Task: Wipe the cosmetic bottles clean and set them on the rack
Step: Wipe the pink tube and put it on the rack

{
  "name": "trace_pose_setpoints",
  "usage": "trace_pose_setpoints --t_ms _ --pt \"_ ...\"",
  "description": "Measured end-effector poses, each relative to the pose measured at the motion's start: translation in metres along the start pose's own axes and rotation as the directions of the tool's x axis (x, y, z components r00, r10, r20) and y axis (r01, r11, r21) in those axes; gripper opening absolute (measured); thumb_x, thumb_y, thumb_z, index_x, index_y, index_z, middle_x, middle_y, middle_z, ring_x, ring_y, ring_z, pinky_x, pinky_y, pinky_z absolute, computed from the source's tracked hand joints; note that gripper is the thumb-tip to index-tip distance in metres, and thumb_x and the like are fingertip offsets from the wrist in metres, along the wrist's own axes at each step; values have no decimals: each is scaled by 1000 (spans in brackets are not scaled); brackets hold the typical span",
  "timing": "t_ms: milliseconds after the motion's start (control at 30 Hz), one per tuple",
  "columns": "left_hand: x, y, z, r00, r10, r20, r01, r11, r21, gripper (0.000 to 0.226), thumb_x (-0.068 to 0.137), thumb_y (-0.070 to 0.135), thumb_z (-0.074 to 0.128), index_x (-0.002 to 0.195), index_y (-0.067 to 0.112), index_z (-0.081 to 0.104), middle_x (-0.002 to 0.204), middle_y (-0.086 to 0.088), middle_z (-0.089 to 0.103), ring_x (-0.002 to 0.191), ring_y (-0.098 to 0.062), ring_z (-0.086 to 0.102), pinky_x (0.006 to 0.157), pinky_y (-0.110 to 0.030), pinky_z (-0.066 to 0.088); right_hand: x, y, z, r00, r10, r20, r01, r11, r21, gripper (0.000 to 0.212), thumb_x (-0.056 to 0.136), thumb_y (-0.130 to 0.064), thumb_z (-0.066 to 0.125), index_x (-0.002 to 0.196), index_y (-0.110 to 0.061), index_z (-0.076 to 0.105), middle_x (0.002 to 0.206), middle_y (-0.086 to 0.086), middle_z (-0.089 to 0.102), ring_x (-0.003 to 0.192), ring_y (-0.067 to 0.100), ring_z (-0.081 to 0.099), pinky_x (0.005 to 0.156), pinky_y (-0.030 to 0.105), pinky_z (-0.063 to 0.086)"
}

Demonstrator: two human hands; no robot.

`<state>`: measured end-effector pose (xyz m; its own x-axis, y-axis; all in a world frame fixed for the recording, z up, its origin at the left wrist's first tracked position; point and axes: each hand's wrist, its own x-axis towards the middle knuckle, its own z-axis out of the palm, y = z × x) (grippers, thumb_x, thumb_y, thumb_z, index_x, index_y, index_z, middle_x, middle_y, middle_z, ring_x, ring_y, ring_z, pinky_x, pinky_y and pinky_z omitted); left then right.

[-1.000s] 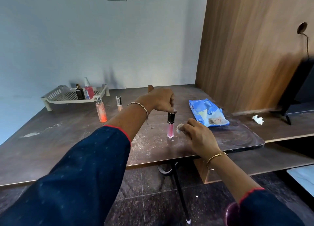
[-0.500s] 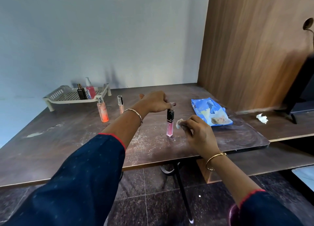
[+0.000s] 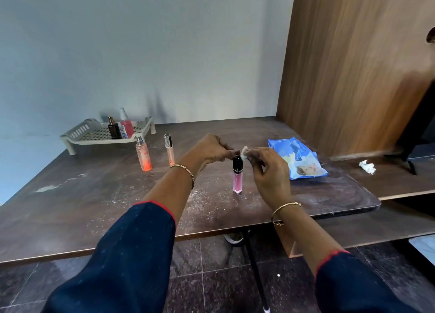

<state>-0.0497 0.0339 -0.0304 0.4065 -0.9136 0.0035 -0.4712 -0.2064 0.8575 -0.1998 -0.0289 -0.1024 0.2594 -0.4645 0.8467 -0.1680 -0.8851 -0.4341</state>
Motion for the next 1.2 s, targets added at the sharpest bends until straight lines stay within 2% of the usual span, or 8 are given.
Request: trace_pose_setpoints --t_ms 167,233,400,633,767,967,1033,1200 --pt "7 6 3 1000 2 26 -4 998 66 11 81 14 72 84 4 70 68 -4 63 59 -9 58 60 -14 50 -3 5 11 999 -21 34 20 1000 15 13 81 1 68 90 -8 72 87 2 65 77 18 64 64 37 53" --pt "8 7 4 1000 3 31 -6 996 85 11 80 16 73 79 6 69 66 -3 62 59 -9 57 61 -16 49 -4 7 11 996 -80 31 80 997 2 6 84 -2 66 87 -4 71 86 6 65 76 23 65 63 39 54" --pt "5 9 4 1000 3 21 -5 995 102 11 80 15 73 81 5 70 71 -10 61 69 -15 53 67 -25 44 -8 10 11 962 -254 96 268 946 -184 34 100 -20 41 99 -4 71 88 10 64 72 31 63 54 40 52" --pt "5 11 4 1000 1 13 -3 990 141 22 79 16 75 89 -2 71 66 -6 59 71 -16 49 65 -26 41 -11 13 2 913 -325 247 394 860 -325 22 87 -4 52 102 -6 68 89 9 62 66 31 59 47 37 49" --pt "9 12 6 1000 -5 15 2 981 196 8 77 9 75 74 5 68 56 6 58 64 -12 47 57 -22 38 -33 25 -9 954 -180 239 246 925 -288 18 79 3 67 93 -9 67 87 4 58 64 30 59 47 34 47" --pt "11 12 6 1000 15 6 -16 968 251 17 81 16 73 87 1 71 33 16 51 35 3 43 45 -13 36 -14 5 -2 979 -178 98 196 957 -212 25 85 2 60 105 -11 66 83 10 56 63 29 55 51 33 43" --pt "11 12 6 1000 19 14 -22 966 258 21 82 18 72 91 -2 71 36 12 53 39 2 46 50 -16 37 -10 3 2 964 -217 151 244 952 -187 23 86 -2 55 104 -9 68 86 10 58 65 29 57 50 35 46" --pt "12 12 4 999 -20 45 11 979 205 20 81 4 71 65 9 59 32 17 50 35 1 43 45 -14 36 -25 13 -4 878 -263 400 383 888 -257 24 77 3 59 97 -10 64 88 9 56 65 33 56 42 39 47"
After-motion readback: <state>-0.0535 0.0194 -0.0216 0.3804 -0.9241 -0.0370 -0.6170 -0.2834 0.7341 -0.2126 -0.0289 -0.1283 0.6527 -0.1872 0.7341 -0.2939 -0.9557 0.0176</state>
